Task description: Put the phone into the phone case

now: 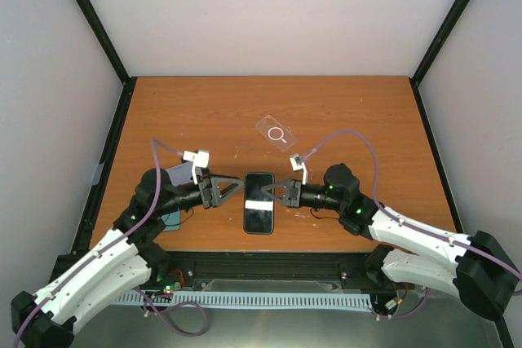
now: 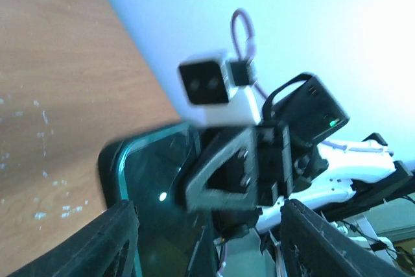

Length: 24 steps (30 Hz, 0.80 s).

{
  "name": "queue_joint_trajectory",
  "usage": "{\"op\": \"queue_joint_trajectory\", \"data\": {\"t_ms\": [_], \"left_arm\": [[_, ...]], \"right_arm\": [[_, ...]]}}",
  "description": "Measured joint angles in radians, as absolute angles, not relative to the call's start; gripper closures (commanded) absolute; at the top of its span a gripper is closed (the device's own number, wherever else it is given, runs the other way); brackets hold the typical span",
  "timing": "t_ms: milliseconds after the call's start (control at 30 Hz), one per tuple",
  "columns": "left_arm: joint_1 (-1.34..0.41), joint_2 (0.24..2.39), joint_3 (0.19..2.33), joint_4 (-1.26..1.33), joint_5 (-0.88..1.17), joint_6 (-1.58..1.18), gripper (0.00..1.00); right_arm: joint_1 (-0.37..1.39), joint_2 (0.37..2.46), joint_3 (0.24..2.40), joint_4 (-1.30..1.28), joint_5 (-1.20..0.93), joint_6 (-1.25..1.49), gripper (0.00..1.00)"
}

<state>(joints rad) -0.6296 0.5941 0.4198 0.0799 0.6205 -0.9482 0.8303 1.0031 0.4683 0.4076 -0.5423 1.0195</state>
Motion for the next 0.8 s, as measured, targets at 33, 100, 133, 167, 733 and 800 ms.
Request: {"op": "queue_joint_trajectory", "data": {"t_ms": [33,100,133,167,733,800], "left_arm": [[-0.629,0.603,0.44,0.073,0.607,-0.935,0.39],[-0.629,0.638,0.484,0.064,0.595,-0.907,0.41],[-0.629,0.662,0.504,0.061,0.591,-0.895,0.41],[-0.629,0.689,0.521,0.057,0.59,-0.883,0.41],[-0.629,0.818,0.534,0.043,0.661,-0.775,0.97],[-0.622,0.818,0.535,0.063,0.686,-0.78,1.0]], "right_arm": [[0.831,1.006,0.459,0.411,-0.559,1.02,0.92],[0.831,1.012,0.447,0.419,-0.591,1.02,0.92],[0.832,1.014,0.444,0.424,-0.603,1.02,0.92],[0.832,1.015,0.442,0.426,-0.615,1.019,0.92],[0.832,1.013,0.432,0.495,-0.666,1.018,0.91],[0.829,1.011,0.424,0.51,-0.669,1.021,0.91]]}}
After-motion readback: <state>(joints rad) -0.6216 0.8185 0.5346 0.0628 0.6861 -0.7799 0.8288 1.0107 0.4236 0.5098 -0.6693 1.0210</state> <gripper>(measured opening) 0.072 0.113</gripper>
